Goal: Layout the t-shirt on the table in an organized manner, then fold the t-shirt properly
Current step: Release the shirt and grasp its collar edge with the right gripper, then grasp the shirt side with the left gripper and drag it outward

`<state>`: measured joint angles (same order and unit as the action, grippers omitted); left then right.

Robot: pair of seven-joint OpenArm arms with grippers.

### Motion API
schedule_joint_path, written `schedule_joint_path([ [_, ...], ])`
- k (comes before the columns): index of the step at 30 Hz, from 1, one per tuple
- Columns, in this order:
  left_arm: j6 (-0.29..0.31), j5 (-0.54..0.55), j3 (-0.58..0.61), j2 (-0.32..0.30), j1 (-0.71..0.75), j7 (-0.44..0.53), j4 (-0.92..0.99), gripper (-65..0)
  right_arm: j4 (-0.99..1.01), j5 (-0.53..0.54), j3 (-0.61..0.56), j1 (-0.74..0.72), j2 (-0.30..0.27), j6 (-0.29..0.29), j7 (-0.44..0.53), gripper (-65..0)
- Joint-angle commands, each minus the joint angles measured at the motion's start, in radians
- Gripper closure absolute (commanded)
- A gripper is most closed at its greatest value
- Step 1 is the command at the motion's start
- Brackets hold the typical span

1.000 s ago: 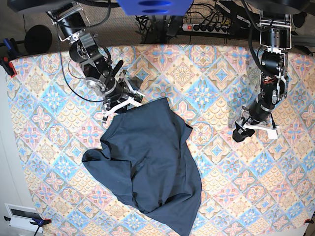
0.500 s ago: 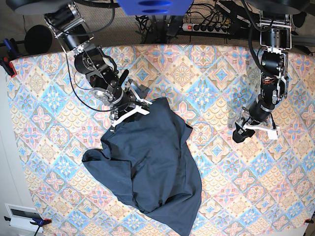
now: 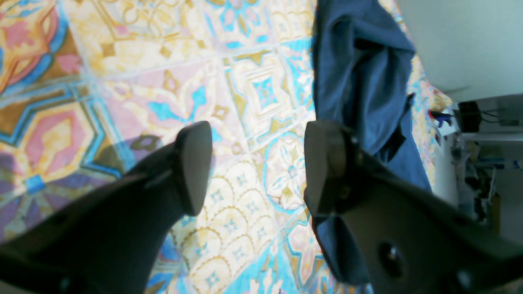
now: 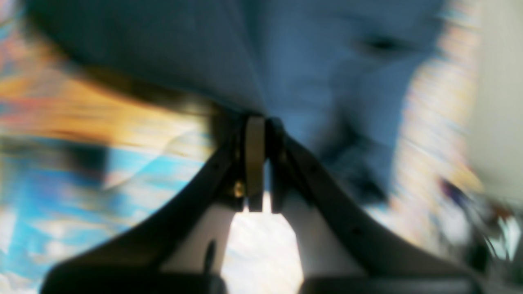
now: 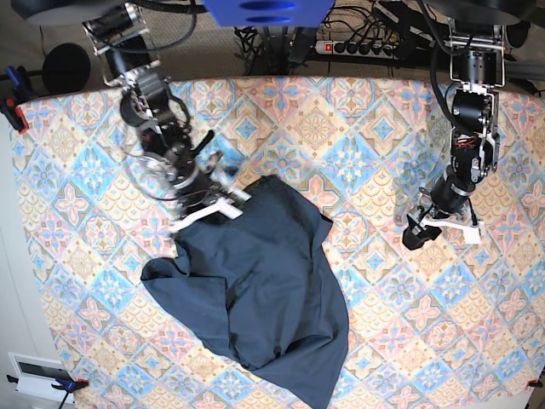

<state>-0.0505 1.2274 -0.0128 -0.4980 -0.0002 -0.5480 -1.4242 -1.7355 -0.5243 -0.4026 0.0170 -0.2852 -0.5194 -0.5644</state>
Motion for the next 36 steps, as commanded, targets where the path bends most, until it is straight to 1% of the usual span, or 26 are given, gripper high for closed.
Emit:
schedule_joint_path([
  [1,0.014,0.009,-0.006,-0.014,-0.017,0.016,-0.017,-35.1,-0.039,0.022,0.031,0.019,-0.026,-0.003,0.001,-0.6],
  [5,0.014,0.009,-0.005,-0.011,-0.019,0.016,-0.017,-35.1,-0.119,0.137,0.121,0.074,-0.090,-0.003,-0.001,-0.6],
  [11,0.014,0.005,0.000,-0.011,-0.019,0.016,-0.017,-35.1,-0.143,0.226,0.281,0.153,-0.179,-0.003,0.002,-0.6],
  [15,0.014,0.005,0.089,-0.011,-0.063,0.016,-0.017,-35.1,-0.134,0.234,0.397,0.189,-0.211,-0.003,0.040,-0.6],
  [18,0.014,0.005,0.173,0.000,-0.106,0.016,-0.017,-35.6,-0.133,0.234,0.471,0.219,-0.217,-0.014,0.060,-0.6],
  [20,0.014,0.001,0.222,0.031,-0.142,0.016,-0.013,-35.7,-0.133,0.234,0.505,0.225,-0.217,-0.054,0.065,-0.6],
  [21,0.014,-0.021,0.236,0.046,-0.157,0.016,-0.010,-35.7,-0.133,0.234,0.522,0.225,-0.217,-0.072,0.063,-0.6],
  [22,0.014,-0.044,0.245,0.065,-0.168,0.016,-0.010,-35.8,-0.133,0.234,0.537,0.226,-0.217,-0.078,0.063,-0.6],
  [25,0.014,-0.133,0.273,0.137,-0.208,0.016,0.021,-35.8,-0.133,0.234,0.572,0.242,-0.217,-0.078,0.063,-0.5],
  [27,0.014,-0.188,0.302,0.190,-0.245,0.016,0.084,-35.8,-0.133,0.234,0.604,0.258,-0.217,-0.078,0.063,-0.5],
  [30,0.014,-0.248,0.305,0.270,-0.297,0.016,0.208,-35.8,-0.125,0.234,0.644,0.265,-0.217,-0.078,0.063,-0.5],
  [32,0.014,-0.258,0.304,0.304,-0.326,0.021,0.270,-35.8,-0.113,0.234,0.677,0.285,-0.219,-0.078,0.065,-0.5],
  [35,0.014,-0.260,0.304,0.338,-0.352,0.022,0.316,-35.8,-0.102,0.234,0.704,0.311,-0.219,-0.078,0.068,-0.5],
  [36,0.014,-0.260,0.304,0.351,-0.357,0.022,0.329,-35.8,-0.102,0.234,0.710,0.311,-0.219,-0.078,0.085,-0.5],
])
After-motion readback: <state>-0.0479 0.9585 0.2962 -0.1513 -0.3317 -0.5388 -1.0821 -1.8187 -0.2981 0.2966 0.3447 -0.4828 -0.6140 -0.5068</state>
